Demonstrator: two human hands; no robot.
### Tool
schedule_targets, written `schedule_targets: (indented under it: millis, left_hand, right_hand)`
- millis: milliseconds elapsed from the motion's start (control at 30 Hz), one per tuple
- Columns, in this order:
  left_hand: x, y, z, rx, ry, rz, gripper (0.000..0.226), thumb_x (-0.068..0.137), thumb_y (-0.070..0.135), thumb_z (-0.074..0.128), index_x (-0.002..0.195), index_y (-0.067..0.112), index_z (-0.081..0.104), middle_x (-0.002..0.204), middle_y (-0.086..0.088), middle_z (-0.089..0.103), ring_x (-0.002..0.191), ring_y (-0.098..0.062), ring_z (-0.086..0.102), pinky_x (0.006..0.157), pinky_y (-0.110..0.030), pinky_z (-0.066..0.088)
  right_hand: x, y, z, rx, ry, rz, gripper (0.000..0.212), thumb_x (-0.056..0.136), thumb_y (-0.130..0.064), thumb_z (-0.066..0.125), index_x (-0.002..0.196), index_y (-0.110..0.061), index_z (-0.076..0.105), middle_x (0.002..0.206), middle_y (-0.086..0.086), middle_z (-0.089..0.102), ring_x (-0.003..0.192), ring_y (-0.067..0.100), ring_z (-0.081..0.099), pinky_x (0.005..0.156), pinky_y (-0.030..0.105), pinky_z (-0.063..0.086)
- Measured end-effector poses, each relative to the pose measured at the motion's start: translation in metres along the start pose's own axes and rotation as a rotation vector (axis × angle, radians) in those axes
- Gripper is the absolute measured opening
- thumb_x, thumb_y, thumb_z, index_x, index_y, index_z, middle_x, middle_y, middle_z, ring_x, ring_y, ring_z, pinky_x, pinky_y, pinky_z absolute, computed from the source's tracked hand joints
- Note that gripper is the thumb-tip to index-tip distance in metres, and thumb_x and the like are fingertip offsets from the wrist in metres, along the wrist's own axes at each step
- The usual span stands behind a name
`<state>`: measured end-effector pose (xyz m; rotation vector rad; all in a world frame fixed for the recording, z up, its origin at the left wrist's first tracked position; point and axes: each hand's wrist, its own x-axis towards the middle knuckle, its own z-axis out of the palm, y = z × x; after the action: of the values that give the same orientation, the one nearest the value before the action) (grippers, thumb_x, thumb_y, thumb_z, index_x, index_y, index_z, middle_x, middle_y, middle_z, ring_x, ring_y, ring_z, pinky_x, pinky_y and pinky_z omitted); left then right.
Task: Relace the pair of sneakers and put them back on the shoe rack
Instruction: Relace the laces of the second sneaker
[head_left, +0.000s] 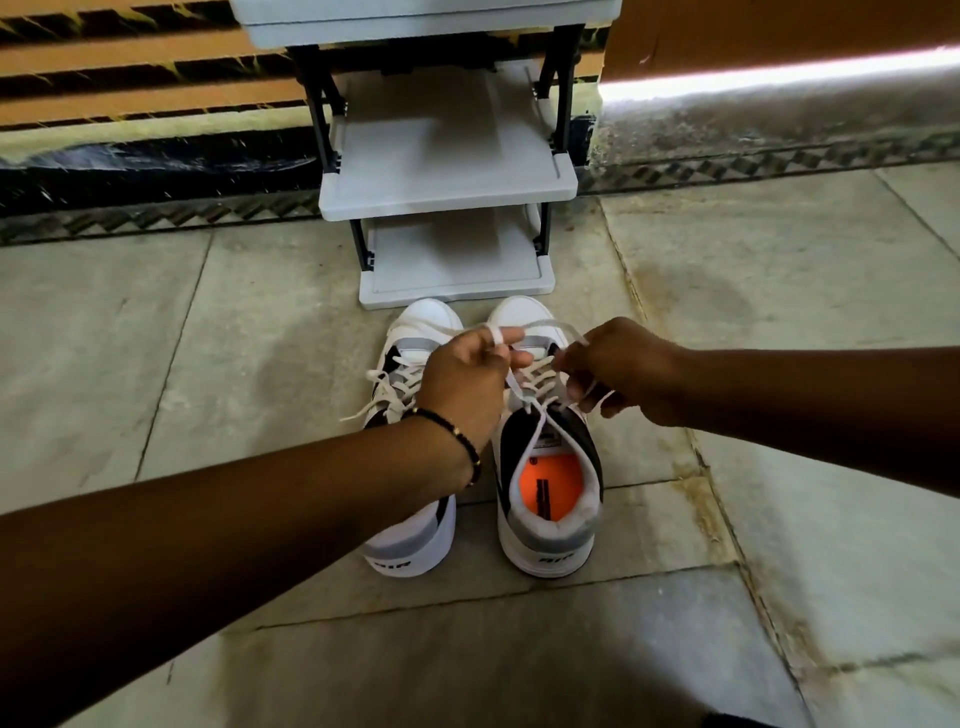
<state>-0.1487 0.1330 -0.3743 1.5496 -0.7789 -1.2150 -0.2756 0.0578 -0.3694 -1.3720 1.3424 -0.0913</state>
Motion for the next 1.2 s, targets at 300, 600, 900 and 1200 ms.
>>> schedule_targets:
  millis: [300, 600, 900, 1200]
  left_hand:
    - [0.015, 0.029, 0.0, 0.591, -0.197, 0.03, 0.027, 0.094, 0.021, 0.04, 0.098, 0.009, 0.064, 0.088, -0.012, 0.062, 0.072, -0.024, 0.056, 0.071, -0.028, 0.048]
    - [0.016, 0.028, -0.026, 0.582, -0.537, -0.348, 0.015, 0.092, 0.023, 0.045, 0.084, 0.021, 0.058, 0.076, 0.003, 0.058, 0.073, -0.009, 0.051, 0.062, -0.022, 0.038]
    - [0.012, 0.028, -0.024, 0.52, -0.7, -0.275, 0.017, 0.086, 0.025, 0.056, 0.102, 0.031, 0.056, 0.07, 0.008, 0.058, 0.066, -0.005, 0.053, 0.061, -0.023, 0.04]
    - [0.003, 0.019, -0.004, 0.645, -0.291, 0.173, 0.022, 0.086, 0.019, 0.05, 0.071, 0.005, 0.058, 0.075, -0.008, 0.057, 0.072, -0.022, 0.051, 0.071, -0.032, 0.041]
  right_hand:
    - [-0.012, -0.019, 0.018, -0.193, -0.363, -0.069, 0.021, 0.09, -0.026, 0.052, 0.08, -0.012, 0.064, 0.057, 0.0, 0.049, 0.05, 0.011, 0.041, 0.052, 0.024, 0.026]
    - [-0.018, -0.019, -0.005, -0.164, -0.417, -0.054, 0.025, 0.088, -0.024, 0.058, 0.097, -0.004, 0.069, 0.073, 0.003, 0.061, 0.058, 0.013, 0.049, 0.055, 0.022, 0.036]
    - [-0.019, -0.032, -0.024, -0.097, -0.305, -0.108, 0.01, 0.086, -0.011, 0.06, 0.085, -0.006, 0.069, 0.071, 0.006, 0.064, 0.056, 0.013, 0.052, 0.054, 0.024, 0.037]
    - [-0.025, -0.045, -0.029, -0.425, -0.127, -0.341, 0.014, 0.076, 0.0, 0.069, 0.071, -0.012, 0.068, 0.056, -0.005, 0.064, 0.046, 0.001, 0.052, 0.046, 0.016, 0.04]
